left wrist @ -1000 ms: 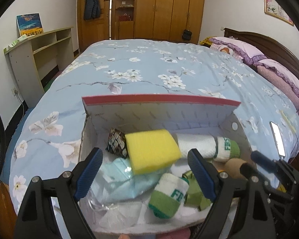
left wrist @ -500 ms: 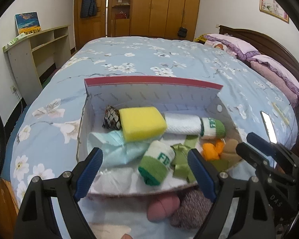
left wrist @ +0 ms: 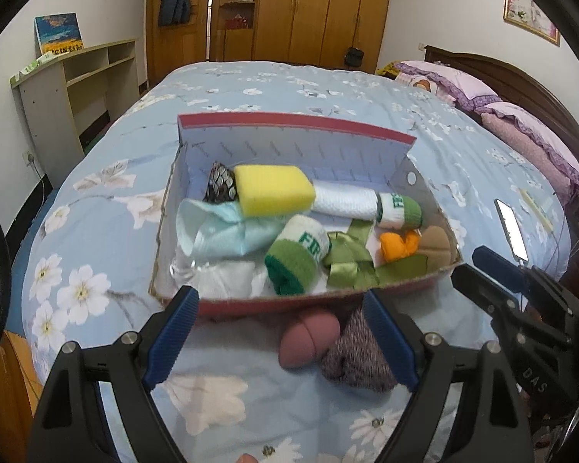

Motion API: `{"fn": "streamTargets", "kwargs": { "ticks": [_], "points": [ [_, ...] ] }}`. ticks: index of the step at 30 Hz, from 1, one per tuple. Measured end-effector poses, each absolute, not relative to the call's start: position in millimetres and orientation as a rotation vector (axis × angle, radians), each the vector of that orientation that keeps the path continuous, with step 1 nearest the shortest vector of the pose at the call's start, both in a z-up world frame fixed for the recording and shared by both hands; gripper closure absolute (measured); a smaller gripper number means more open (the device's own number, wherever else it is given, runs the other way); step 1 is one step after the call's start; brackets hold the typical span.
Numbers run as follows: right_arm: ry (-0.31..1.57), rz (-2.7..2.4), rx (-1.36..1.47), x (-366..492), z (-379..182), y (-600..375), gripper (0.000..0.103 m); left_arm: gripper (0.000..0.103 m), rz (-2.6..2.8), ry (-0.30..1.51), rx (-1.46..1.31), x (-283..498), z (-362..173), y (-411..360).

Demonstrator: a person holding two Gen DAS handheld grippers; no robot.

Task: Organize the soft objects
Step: 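Withdraw both grippers from the box toward the grey sock and pink ball, then grasp the grey knit sock with the right gripper while the left gripper grasps the pink ball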

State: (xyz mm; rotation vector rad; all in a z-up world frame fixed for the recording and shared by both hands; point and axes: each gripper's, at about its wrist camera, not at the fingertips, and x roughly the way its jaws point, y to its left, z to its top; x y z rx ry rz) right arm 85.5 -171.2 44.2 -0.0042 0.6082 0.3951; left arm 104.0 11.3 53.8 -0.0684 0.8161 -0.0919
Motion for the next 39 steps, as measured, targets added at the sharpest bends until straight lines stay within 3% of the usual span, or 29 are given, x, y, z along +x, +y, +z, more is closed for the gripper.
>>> {"fn": "streamTargets", "kwargs": {
  "ticks": [39],
  "points": [
    [0.697,0.474,-0.11,45,13,-132,0.061,0.013,-0.016,0.882,-0.131,57,13,41]
  ]
}}
